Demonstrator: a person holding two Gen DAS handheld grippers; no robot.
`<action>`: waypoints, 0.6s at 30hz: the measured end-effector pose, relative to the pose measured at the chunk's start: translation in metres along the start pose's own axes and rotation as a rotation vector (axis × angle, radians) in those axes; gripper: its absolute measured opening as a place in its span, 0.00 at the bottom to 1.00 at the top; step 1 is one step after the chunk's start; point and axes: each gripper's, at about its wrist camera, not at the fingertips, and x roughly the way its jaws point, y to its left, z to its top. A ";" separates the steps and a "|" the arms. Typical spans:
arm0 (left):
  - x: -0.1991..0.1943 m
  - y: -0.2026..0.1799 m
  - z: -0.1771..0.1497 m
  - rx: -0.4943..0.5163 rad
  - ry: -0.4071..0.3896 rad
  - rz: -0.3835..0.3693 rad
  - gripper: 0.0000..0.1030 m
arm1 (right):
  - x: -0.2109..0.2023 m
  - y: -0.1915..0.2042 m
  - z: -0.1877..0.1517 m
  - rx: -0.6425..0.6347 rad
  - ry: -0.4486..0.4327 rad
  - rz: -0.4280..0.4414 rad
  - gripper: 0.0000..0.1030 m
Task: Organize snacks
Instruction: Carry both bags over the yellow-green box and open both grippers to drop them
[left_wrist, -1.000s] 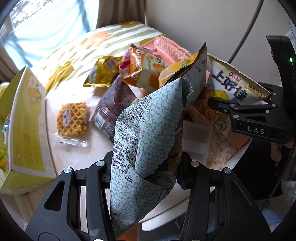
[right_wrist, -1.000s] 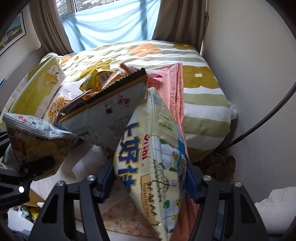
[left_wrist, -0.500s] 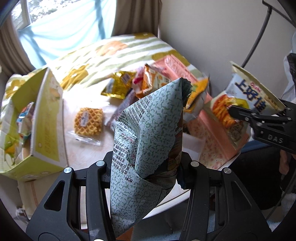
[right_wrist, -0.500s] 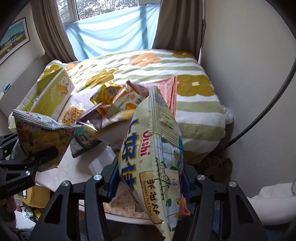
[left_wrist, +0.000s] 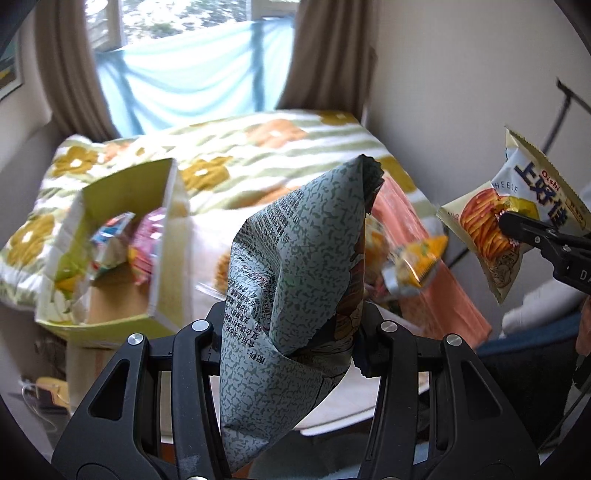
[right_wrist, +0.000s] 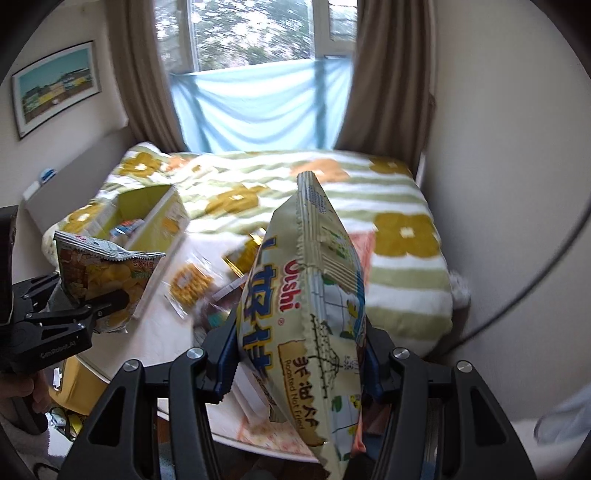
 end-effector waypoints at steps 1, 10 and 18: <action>-0.003 0.007 0.002 -0.009 -0.010 0.012 0.43 | 0.001 0.005 0.006 -0.016 -0.009 0.008 0.49; -0.020 0.095 0.035 -0.098 -0.059 0.121 0.43 | 0.025 0.075 0.065 -0.135 -0.070 0.129 0.49; -0.008 0.195 0.054 -0.164 -0.007 0.186 0.43 | 0.076 0.156 0.108 -0.142 -0.042 0.267 0.49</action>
